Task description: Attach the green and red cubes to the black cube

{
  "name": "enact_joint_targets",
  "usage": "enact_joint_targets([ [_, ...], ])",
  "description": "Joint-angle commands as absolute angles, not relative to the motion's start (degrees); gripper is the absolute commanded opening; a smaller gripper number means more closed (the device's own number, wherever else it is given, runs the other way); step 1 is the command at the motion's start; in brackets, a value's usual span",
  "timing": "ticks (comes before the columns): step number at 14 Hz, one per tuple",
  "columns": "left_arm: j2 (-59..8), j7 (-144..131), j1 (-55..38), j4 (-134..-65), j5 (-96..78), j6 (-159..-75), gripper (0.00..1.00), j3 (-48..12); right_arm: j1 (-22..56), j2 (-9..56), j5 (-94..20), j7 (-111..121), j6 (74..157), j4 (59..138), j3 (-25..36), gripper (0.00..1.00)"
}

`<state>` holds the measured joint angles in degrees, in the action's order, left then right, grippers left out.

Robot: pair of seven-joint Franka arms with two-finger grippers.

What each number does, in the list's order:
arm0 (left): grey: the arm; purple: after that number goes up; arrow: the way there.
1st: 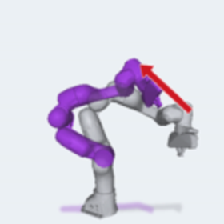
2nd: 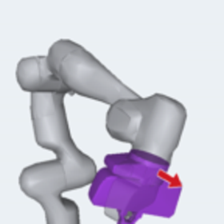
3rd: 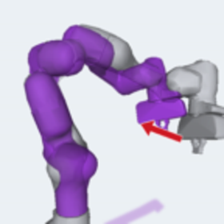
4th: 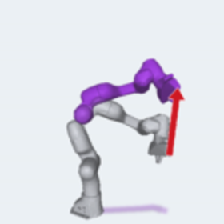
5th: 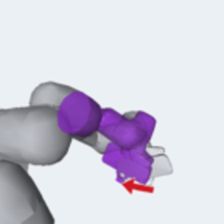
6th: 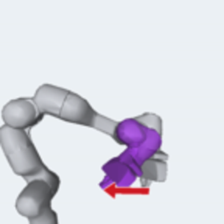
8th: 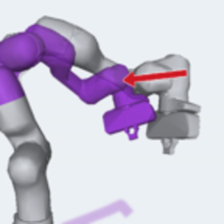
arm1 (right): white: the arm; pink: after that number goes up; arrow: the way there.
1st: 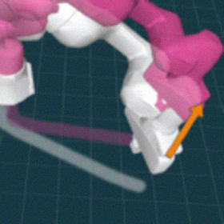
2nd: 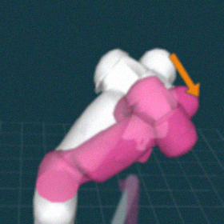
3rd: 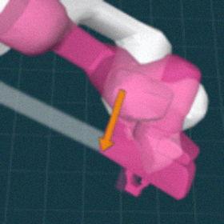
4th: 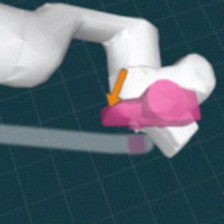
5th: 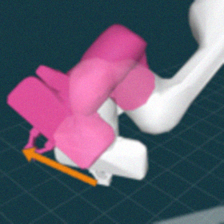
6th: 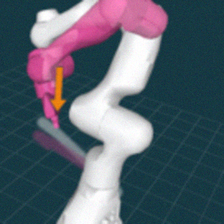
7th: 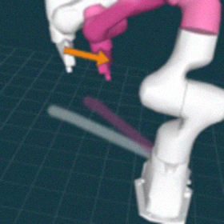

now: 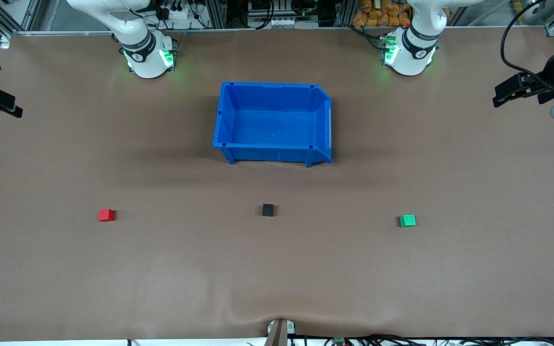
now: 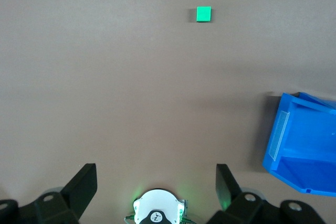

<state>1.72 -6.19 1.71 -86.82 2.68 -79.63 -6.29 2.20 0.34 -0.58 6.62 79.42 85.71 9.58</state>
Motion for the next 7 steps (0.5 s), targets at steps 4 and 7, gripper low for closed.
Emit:
enact_joint_targets([
  [4, 1.23, -5.45, 2.37, -84.99, 2.29, -78.31, 1.0, -6.24, 0.97, -0.18, -0.35, 6.94, 78.49, 85.34, 8.88, 1.0],
  [7, 0.27, -5.54, 3.16, -84.82, 2.46, -78.22, 1.0, -6.15, 1.05, -0.18, -0.35, 6.86, 78.49, 85.25, 8.79, 1.0],
])
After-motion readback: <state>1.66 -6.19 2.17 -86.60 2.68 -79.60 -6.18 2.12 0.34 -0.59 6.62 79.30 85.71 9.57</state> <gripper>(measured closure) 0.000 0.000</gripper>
